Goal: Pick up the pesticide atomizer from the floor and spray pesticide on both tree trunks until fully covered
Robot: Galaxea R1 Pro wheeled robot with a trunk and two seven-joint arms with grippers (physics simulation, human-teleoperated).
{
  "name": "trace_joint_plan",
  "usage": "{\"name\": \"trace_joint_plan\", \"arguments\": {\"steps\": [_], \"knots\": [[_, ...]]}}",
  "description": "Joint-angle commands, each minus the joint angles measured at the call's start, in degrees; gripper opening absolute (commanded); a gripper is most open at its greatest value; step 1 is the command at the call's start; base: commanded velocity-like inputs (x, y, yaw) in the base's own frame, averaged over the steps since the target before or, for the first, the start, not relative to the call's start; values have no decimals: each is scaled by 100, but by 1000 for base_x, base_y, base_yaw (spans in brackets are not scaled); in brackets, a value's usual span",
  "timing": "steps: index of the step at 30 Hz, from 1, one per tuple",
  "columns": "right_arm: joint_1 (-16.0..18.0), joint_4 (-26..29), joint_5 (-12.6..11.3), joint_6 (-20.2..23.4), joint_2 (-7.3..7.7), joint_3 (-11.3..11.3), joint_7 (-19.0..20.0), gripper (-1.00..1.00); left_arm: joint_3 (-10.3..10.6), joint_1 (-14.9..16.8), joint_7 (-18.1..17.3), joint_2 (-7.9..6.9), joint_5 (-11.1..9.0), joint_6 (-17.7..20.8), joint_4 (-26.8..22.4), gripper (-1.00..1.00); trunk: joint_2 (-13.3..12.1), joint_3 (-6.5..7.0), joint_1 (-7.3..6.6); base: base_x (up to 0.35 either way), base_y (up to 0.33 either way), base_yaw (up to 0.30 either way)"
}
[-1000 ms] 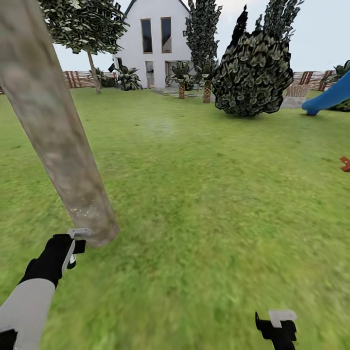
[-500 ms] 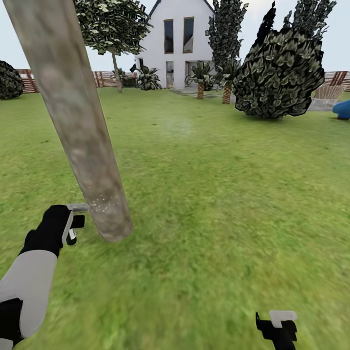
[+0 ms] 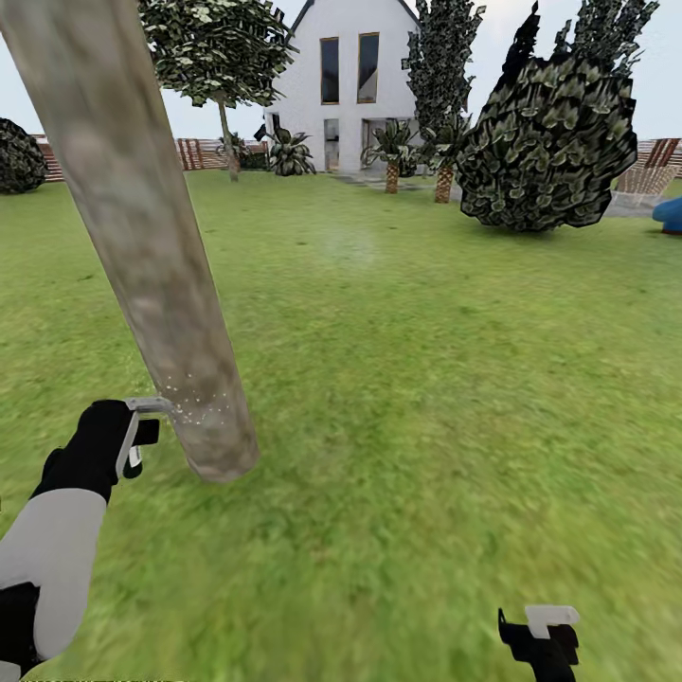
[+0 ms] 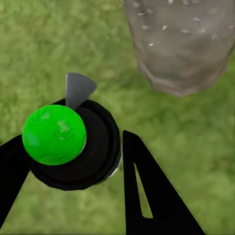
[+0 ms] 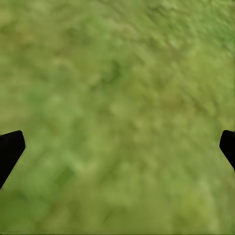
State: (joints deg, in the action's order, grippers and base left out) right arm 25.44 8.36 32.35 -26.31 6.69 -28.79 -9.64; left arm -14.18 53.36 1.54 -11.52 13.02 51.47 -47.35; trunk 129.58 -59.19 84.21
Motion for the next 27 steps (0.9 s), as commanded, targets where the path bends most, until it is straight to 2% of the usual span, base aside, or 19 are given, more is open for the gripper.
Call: {"name": "trace_joint_plan", "arguments": {"steps": [1,6,8,10,27], "knots": [[5,-10,61,-22,-1,-31,-29,100,21,-5,13,4,-10,30,-3,-100,2,-5,-1,4,3,203],[5,-10,61,-17,-1,-31,-29,100,39,12,13,74,-27,26,-35,-100,2,-5,-1,45,-70,254],[5,-10,61,-21,-1,-31,-29,100,33,7,13,81,-28,37,-258,-100,2,-5,-1,129,-230,104],[5,-10,61,-21,-1,-31,-29,100,30,-4,13,104,-36,47,-382,-100,2,-5,-1,28,-265,12],[5,-10,61,-20,7,-31,-29,100,47,-10,13,115,-28,39,-389,-100,2,-5,-1,6,-274,0]]}}
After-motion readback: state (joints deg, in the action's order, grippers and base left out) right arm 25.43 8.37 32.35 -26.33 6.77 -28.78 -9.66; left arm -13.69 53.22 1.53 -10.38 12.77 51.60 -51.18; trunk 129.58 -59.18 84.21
